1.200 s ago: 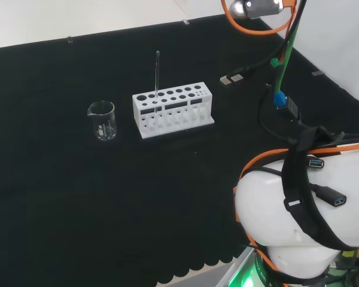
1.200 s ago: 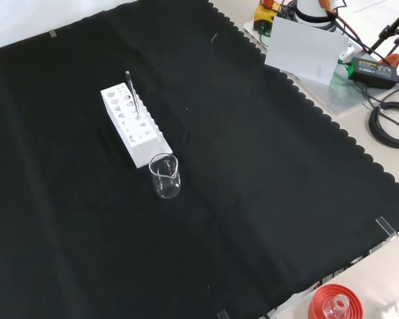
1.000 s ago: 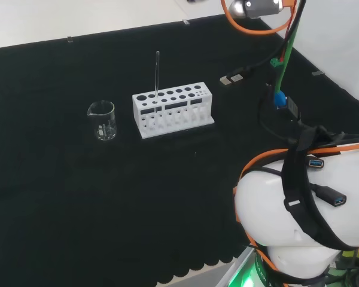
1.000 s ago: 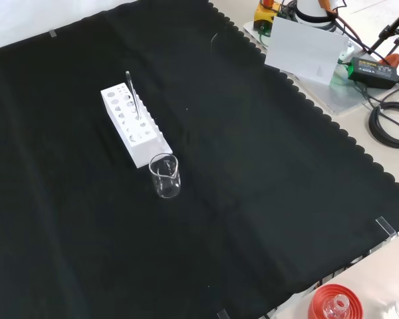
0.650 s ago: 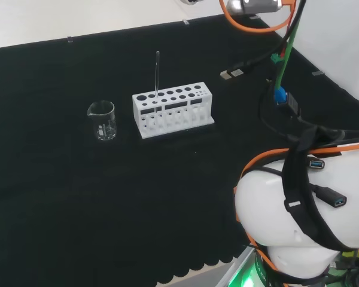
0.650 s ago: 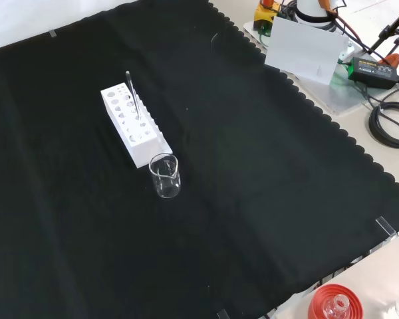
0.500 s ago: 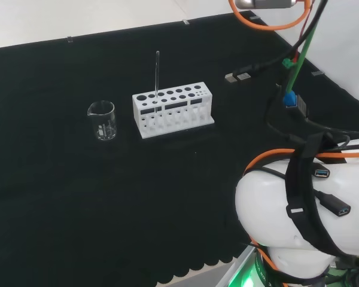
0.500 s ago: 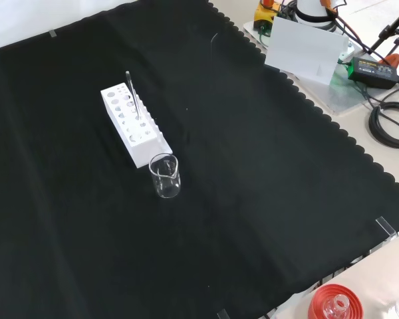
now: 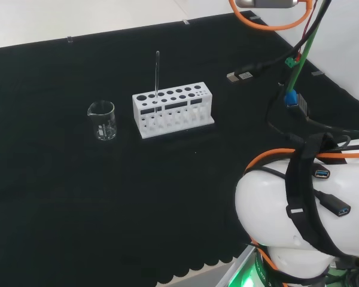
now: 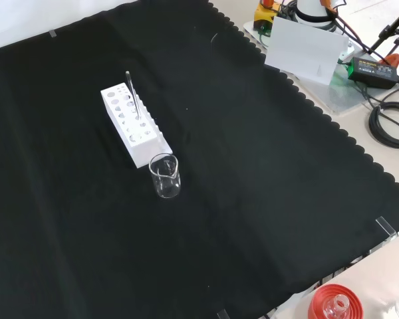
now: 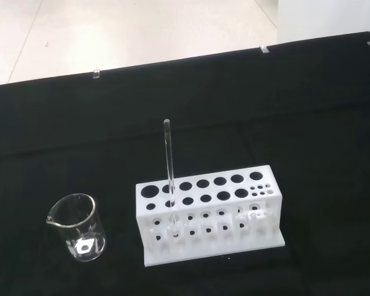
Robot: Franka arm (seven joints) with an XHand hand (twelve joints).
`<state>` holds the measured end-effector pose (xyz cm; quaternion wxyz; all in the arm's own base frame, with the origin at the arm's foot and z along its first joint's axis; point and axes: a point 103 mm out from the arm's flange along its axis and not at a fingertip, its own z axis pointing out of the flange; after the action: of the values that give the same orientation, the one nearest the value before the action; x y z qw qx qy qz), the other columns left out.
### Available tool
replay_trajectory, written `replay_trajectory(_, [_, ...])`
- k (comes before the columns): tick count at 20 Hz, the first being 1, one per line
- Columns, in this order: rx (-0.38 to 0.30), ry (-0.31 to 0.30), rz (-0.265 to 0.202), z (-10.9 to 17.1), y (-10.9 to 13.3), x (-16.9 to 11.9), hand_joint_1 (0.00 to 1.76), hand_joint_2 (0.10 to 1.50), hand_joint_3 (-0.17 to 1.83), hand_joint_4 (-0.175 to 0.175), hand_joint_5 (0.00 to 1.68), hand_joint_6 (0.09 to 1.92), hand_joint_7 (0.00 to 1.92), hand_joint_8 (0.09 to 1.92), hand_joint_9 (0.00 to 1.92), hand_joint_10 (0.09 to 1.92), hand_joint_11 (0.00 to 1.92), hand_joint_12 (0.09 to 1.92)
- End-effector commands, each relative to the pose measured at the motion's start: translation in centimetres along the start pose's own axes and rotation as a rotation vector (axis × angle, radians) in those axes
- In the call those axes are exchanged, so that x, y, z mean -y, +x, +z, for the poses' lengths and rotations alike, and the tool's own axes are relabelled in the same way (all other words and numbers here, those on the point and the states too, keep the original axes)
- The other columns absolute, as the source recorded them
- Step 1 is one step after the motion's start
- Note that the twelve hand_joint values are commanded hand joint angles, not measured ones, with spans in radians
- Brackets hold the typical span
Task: Take the glass rod from the white test tube rack.
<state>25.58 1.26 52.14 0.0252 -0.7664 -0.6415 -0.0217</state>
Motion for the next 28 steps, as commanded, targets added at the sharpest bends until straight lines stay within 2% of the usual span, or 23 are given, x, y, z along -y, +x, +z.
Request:
replay_trajectory(1, [-0.019, -0.014, -0.006, 0.0, 0.1, 0.1, 0.59, 0.83, 0.43, -0.007, 0.06, 0.09, 0.03, 0.09, 0.04, 0.09, 0.0, 0.16])
replay_trajectory(3, [0.004, -0.017, -0.025, 0.0, 0.0, 0.1, 0.59, 0.83, 0.41, -0.009, 0.08, 0.09, 0.06, 0.09, 0.08, 0.09, 0.0, 0.46])
replay_trajectory(4, [0.01, -0.003, -0.034, 0.0, 0.0, 0.2, 0.6, 0.83, 0.39, -0.01, 0.09, 0.09, 0.07, 0.09, 0.08, 0.17, 0.0, 0.61])
replay_trajectory(5, [0.023, 0.014, -0.035, 1.1, -0.2, -1.0, 0.6, 0.83, 0.39, -0.01, 0.1, 0.09, 0.08, 0.09, 0.05, 0.32, 0.0, 0.74])
replay_trajectory(7, [0.051, 0.032, -0.034, 1.3, 0.4, -1.9, 0.62, 0.83, 0.38, -0.012, 0.12, 0.09, 0.08, 0.19, 0.01, 0.53, 0.0, 0.92])
replay_trajectory(9, [0.05, 0.037, -0.043, 1.3, 0.7, -2.8, 0.62, 0.82, 0.39, -0.014, 0.15, 0.09, 0.05, 0.35, 0.0, 0.65, 0.0, 1.03])
replay_trajectory(11, [0.042, 0.039, -0.047, 1.4, 0.6, -3.8, 0.63, 0.81, 0.39, -0.016, 0.17, 0.09, 0.02, 0.49, 0.0, 0.73, 0.0, 1.11])
replay_trajectory(14, [0.035, 0.052, -0.062, 2.0, 0.3, -5.3, 0.63, 0.81, 0.4, -0.017, 0.19, 0.09, 0.01, 0.59, 0.0, 0.8, 0.0, 1.19])
replay_trajectory(18, [0.042, 0.084, -0.095, 3.0, 0.2, -7.6, 0.63, 0.8, 0.41, -0.018, 0.2, 0.09, 0.02, 0.63, 0.0, 0.85, 0.0, 1.22])
replay_trajectory(23, [0.031, 0.09, -0.129, 3.8, -0.2, -9.9, 0.62, 0.8, 0.42, -0.018, 0.21, 0.09, 0.03, 0.67, 0.0, 0.88, 0.0, 1.26])
replay_trajectory(28, [0.047, 0.11, -0.136, 4.4, -0.3, -11.9, 0.61, 0.81, 0.43, -0.014, 0.23, 0.09, 0.06, 0.71, 0.03, 0.92, 0.0, 1.33])
